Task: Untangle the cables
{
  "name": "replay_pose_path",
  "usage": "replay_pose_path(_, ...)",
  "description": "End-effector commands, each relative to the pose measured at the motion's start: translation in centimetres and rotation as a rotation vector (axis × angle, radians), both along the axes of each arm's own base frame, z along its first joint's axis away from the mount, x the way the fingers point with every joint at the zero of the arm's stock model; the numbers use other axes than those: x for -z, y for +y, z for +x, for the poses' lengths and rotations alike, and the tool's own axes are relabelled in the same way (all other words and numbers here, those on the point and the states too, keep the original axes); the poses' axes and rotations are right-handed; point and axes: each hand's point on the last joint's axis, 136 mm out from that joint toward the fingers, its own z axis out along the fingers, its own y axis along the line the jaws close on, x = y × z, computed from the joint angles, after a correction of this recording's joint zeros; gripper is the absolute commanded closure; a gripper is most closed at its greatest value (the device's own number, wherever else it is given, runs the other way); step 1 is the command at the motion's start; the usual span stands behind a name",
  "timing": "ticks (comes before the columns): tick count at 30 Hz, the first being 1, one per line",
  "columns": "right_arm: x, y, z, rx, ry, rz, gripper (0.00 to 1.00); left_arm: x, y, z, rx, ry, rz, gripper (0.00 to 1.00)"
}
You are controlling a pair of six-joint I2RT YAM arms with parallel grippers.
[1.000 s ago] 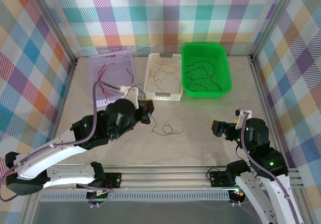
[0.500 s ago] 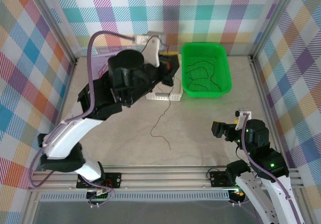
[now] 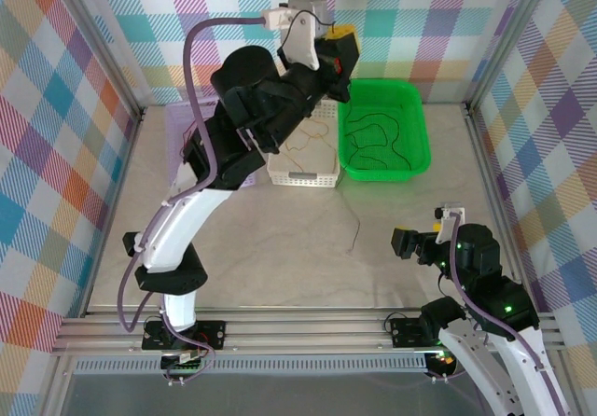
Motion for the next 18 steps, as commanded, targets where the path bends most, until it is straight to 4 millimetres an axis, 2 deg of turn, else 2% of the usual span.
replay_pose_path(1,-0.4,0.3,0.1,-0.022,-0.039,0.005,0.0,-4.0,-0.3,-0.3,0.051,-0.129,-0.168,1.0)
replay_pose_path(6,-1.4,1.4,-0.5,-0.091,-0.083,0.042,0.0,-2.7,-2.5,2.2,0.071,-0.12,-0.205,1.0)
replay_pose_path(11,-5.0,3.0,-0.4,-0.169,-0.222,0.117,0.0,-1.3,-3.7,2.9,0.095,-0.083,-0.195,1.0)
replay_pose_path(15,-8.8,4.6,1.3,-0.212,-0.317,0.177,0.0,-1.3,-3.7,2.3,0.142,-0.041,-0.211,1.0)
replay_pose_path(18,-12.1,6.0,3.6,-0.233,-0.352,0.219,0.0,-1.3,-4.1,1.7,0.184,-0.015,-0.23,1.0)
